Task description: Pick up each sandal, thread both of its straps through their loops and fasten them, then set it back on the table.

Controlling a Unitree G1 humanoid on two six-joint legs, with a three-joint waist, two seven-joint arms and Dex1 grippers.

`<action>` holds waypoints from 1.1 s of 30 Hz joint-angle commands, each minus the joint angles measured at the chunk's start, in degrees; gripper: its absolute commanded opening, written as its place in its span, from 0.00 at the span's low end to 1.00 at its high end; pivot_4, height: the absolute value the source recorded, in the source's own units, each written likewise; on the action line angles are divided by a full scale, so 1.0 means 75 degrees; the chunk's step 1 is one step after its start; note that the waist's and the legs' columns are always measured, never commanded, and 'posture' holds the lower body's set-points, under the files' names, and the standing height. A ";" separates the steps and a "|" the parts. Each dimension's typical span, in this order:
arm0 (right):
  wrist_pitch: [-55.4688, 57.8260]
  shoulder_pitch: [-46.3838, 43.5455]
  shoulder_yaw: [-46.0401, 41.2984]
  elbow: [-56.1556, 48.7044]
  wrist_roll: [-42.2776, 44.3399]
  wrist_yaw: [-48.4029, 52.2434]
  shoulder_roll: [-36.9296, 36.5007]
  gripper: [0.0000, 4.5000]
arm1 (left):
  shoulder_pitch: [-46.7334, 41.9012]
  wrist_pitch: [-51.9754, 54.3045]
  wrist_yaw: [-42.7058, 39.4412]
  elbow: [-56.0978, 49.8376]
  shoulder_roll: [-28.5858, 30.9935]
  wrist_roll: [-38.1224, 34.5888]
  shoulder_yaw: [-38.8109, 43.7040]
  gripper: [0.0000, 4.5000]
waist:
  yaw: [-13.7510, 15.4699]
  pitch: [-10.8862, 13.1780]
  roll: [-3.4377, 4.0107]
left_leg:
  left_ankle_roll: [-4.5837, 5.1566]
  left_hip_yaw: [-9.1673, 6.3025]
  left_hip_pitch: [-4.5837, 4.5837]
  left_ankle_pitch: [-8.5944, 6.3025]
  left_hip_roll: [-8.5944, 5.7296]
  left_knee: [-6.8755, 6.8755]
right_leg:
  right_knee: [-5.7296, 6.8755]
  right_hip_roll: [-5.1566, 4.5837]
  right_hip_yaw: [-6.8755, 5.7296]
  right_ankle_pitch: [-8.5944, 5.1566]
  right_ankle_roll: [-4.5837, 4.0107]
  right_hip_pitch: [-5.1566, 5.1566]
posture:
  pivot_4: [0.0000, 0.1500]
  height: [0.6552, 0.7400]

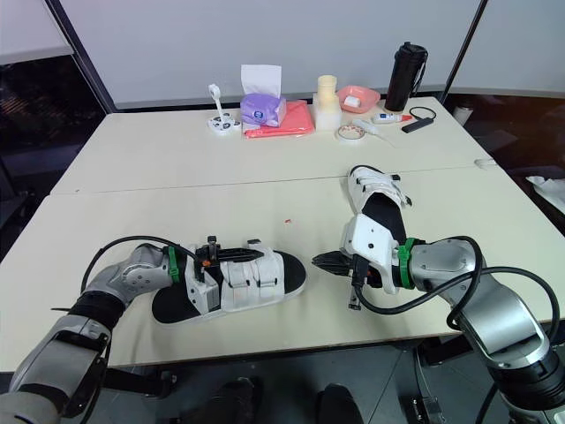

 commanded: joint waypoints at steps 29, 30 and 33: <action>-0.0550 -0.0296 0.0590 0.0173 -0.0437 -0.0203 0.0042 0.00 | -0.4610 1.0161 0.6149 0.4154 -0.2269 0.1273 -0.1061 0.02 | 0.0097 0.0072 -0.0102 | 0.0001 -0.0019 -0.0038 -0.0003 0.0009 0.0058 | 0.0021 0.0034 -0.0005 0.0002 0.0016 -0.0014 | 1.00 1.00; -0.0553 -0.0281 0.0596 0.0157 -0.0452 -0.0207 0.0038 0.00 | -0.4635 1.0218 0.6156 0.4210 -0.2326 0.1242 -0.1056 0.02 | 0.0096 0.0072 -0.0102 | 0.0001 -0.0018 -0.0038 -0.0003 0.0009 0.0058 | 0.0021 0.0033 -0.0004 0.0002 0.0016 -0.0015 | 1.00 1.00; -0.0531 -0.0253 0.0579 0.0118 -0.0466 -0.0218 0.0046 0.00 | -0.4697 1.0471 0.5901 0.4296 -0.2505 0.0999 -0.0922 0.02 | 0.0124 0.0072 -0.0102 | 0.0000 -0.0018 -0.0038 -0.0003 0.0009 0.0059 | 0.0021 0.0033 -0.0004 0.0002 0.0016 -0.0015 | 1.00 1.00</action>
